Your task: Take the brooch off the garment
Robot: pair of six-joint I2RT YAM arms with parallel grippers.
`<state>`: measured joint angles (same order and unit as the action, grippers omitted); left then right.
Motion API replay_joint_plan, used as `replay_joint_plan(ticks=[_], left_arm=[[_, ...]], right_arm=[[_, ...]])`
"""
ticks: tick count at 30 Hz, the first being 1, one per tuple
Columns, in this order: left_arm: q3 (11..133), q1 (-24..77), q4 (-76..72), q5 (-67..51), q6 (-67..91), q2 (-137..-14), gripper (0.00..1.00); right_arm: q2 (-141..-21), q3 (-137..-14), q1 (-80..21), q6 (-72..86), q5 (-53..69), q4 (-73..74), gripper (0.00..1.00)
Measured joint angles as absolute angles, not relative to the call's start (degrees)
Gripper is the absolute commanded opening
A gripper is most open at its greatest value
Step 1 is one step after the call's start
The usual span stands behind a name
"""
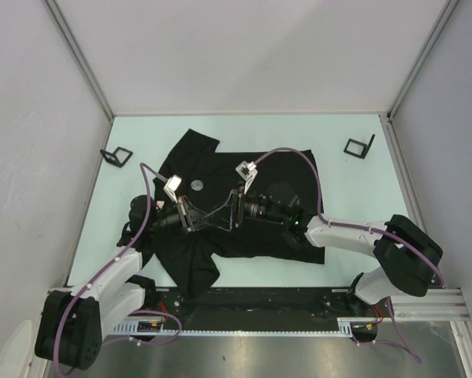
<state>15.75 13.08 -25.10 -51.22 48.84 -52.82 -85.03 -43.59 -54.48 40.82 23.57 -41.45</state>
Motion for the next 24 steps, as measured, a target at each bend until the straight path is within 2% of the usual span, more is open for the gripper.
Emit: replay_joint_plan(ticks=[8,13,17,24], left_arm=[[15.75,13.39,-25.67,-51.72,49.06,-53.82,0.00],[15.68,13.39,-27.14,-52.71,50.02,-54.52,0.00],[15.64,13.39,-29.95,-53.67,51.64,-54.87,0.00],[14.57,13.63,-35.81,-55.81,55.18,-55.48,0.00]], right_arm=[[-84.95,-48.71,-51.90,36.75,25.89,-36.34,0.72],[-81.32,-48.56,-50.89,32.88,23.31,-26.30,0.74],[-75.94,-44.77,-49.87,32.29,22.94,-24.38,0.75],[-72.95,-36.03,-48.62,33.52,25.63,-28.75,0.67]])
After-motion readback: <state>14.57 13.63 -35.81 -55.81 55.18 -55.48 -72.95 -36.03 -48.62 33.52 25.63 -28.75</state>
